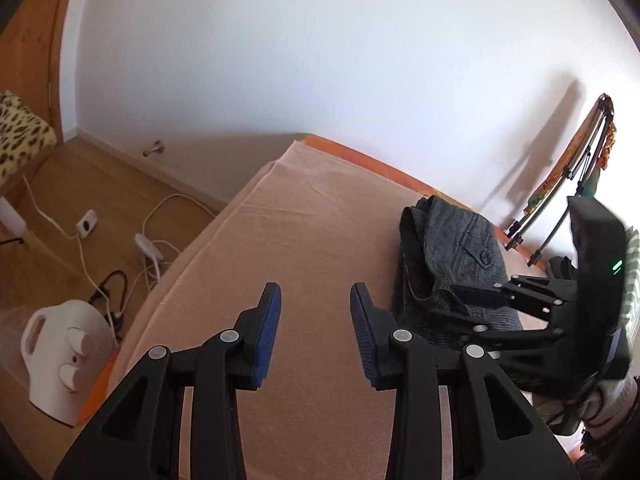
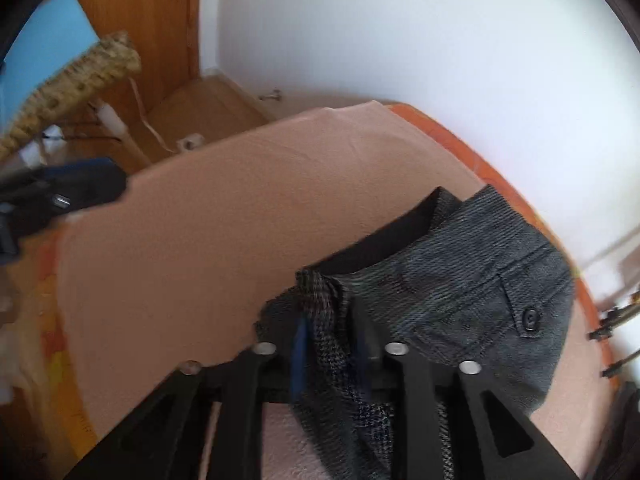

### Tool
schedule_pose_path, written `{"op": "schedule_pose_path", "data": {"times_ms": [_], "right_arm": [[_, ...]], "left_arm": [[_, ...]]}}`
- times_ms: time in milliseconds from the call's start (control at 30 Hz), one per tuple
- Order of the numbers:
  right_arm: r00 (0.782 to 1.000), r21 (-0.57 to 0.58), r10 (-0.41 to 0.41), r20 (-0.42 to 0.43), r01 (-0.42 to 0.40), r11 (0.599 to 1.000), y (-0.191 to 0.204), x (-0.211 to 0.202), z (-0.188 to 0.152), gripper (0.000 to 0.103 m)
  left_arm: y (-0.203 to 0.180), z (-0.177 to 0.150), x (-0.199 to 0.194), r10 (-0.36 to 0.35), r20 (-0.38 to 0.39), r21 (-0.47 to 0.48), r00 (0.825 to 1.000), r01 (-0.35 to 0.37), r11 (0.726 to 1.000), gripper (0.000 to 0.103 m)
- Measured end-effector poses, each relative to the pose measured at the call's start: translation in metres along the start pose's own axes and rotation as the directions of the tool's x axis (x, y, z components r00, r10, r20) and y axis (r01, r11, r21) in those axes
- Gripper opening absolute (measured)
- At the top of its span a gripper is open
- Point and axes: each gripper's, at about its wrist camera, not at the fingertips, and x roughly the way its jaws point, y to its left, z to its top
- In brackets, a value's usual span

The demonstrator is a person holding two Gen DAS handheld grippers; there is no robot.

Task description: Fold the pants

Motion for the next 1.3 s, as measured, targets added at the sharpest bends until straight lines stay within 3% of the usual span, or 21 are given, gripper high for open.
{"op": "schedule_pose_path", "data": {"times_ms": [100,200,300,433,633,833,967,1167,1233,1300], "right_arm": [[0.988,0.090,0.116,0.100,-0.125,0.988,-0.031,-0.037,-0.007,0.048],[0.969,0.181,0.165,0.184,-0.198,0.963,-0.067,-0.064,-0.015,0.048],[0.969,0.261,0.106,0.222,-0.164,0.951,-0.105,-0.084,-0.026,0.048],[0.978,0.330,0.029,0.209,-0.099,0.939,-0.154,-0.088,-0.036,0.049],[0.987,0.358,-0.001,0.160,-0.058,0.932,-0.200,-0.068,-0.032,0.050],[0.993,0.382,0.065,0.097,-0.098,0.919,-0.234,-0.018,-0.023,0.046],[0.998,0.391,0.047,0.045,-0.061,0.918,-0.245,0.021,-0.014,0.046],[0.994,0.445,0.075,0.074,-0.101,0.890,-0.255,0.035,-0.012,0.045],[0.993,0.446,0.075,0.086,-0.106,0.889,-0.255,0.025,-0.014,0.045],[0.993,0.468,0.060,0.098,-0.100,0.878,-0.262,0.017,-0.018,0.052]], "left_arm": [[-0.016,0.000,0.001,-0.030,-0.004,0.017,1.000,0.030,0.999,0.035],[-0.037,0.000,0.005,-0.064,-0.006,0.048,0.998,0.065,0.997,0.035],[-0.061,0.003,0.012,-0.099,-0.013,0.091,0.995,0.100,0.991,0.035],[-0.098,0.003,0.026,-0.137,-0.032,0.173,0.990,0.140,0.975,0.035],[-0.127,-0.003,0.061,-0.110,-0.093,0.261,0.990,0.131,0.956,0.035],[-0.123,-0.020,0.091,-0.042,-0.168,0.311,0.985,0.094,0.946,0.035],[-0.119,-0.030,0.094,-0.032,-0.179,0.326,0.983,0.090,0.941,0.035],[-0.114,-0.027,0.092,-0.051,-0.179,0.277,0.982,0.100,0.956,0.035],[-0.108,-0.022,0.083,-0.074,-0.177,0.214,0.981,0.112,0.970,0.038],[-0.103,-0.018,0.070,-0.069,-0.171,0.158,0.983,0.097,0.983,0.063]]}}
